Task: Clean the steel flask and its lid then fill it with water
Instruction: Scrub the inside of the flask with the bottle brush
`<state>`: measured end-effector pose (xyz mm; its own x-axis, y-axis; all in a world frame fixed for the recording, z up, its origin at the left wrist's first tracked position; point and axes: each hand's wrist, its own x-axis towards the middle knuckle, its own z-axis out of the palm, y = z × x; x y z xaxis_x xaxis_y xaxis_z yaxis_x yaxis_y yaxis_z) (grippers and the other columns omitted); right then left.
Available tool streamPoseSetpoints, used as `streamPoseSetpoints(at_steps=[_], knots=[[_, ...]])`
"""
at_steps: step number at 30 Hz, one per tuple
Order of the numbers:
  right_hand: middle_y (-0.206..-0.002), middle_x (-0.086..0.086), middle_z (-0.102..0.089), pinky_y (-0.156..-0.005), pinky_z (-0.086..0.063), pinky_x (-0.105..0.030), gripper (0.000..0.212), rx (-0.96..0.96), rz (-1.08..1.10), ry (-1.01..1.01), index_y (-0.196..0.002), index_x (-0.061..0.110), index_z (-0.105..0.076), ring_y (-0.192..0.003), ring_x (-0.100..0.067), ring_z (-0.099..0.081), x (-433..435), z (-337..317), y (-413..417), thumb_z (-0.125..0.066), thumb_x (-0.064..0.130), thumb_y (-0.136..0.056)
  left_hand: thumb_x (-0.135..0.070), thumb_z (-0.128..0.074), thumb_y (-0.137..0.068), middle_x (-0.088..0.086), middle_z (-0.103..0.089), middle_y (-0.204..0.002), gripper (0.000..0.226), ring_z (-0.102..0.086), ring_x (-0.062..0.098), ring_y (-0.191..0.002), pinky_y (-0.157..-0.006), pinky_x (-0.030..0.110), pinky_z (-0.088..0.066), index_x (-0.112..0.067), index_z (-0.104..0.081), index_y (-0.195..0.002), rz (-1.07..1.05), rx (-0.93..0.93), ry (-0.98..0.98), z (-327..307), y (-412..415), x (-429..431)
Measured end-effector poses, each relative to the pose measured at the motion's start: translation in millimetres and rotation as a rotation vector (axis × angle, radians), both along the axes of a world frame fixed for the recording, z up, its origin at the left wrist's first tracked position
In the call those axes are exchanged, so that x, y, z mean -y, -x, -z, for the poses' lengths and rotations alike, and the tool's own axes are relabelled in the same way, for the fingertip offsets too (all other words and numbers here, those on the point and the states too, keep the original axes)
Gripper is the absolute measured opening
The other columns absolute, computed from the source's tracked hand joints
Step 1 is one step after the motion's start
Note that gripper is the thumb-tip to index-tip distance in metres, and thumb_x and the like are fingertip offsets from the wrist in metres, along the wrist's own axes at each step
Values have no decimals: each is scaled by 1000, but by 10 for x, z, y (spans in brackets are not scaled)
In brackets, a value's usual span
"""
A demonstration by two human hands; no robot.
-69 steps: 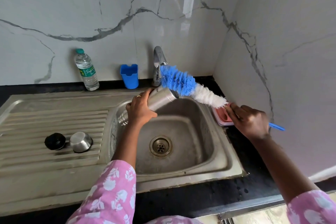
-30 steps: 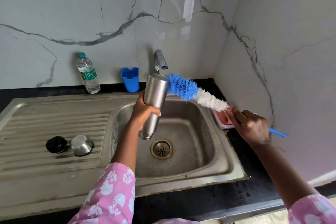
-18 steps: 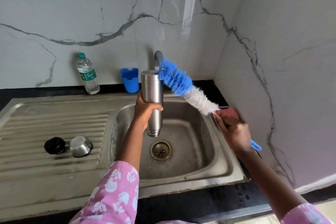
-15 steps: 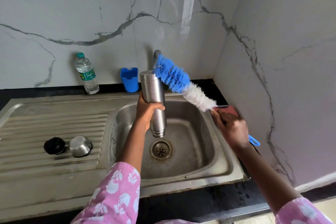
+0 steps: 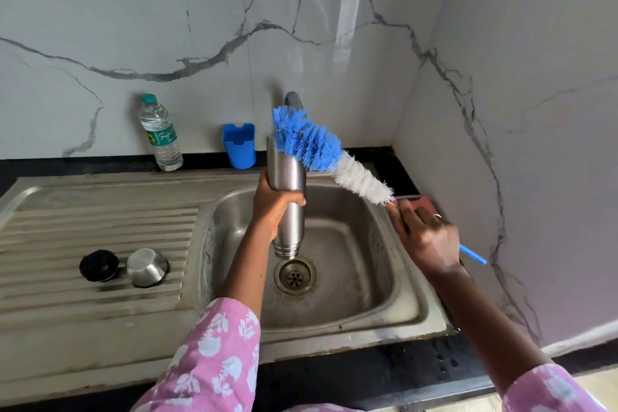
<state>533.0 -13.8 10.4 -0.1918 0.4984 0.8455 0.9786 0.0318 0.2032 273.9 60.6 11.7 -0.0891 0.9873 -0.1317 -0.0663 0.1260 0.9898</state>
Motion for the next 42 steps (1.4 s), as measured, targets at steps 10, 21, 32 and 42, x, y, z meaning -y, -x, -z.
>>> streamPoseSetpoints(at_steps=[10, 21, 32, 42], knots=[[-50, -9, -51, -33, -37, -29, 34, -117, 34, 84, -76, 11, -67, -40, -32, -53, 47, 58, -93, -50, 33, -96, -8, -70, -40, 4, -66, -96, 80, -63, 26, -87, -71, 36, -54, -22, -51, -116, 19, -21, -27, -47, 5, 60], [-50, -11, -55, -34, -39, -32, 44, -328, -96, 152, -72, 11, -68, -39, -35, -52, 112, 64, -121, -43, 38, -96, -2, -69, -38, 3, -64, -93, 83, -61, 21, -84, -66, 30, -49, -17, -52, -118, 165, -39, -49, -141, 18, 159], [-50, -12, -58, -33, -42, -28, 35, -227, -122, 107, -74, 5, -72, -36, -32, -54, 166, -16, -367, -53, 31, -88, -8, -79, -51, 5, -59, -112, 98, -54, 21, -94, -73, 25, -40, -23, -39, -139, 230, -613, -215, -267, 303, 152], [-48, -9, -53, -36, -40, -26, 48, -284, -139, 112, -74, 6, -72, -36, -28, -49, 194, -72, -347, -43, 38, -96, -2, -81, -53, 11, -60, -121, 96, -55, 32, -106, -85, 35, -46, -19, -42, -139, 179, -858, -321, -267, 458, 116]])
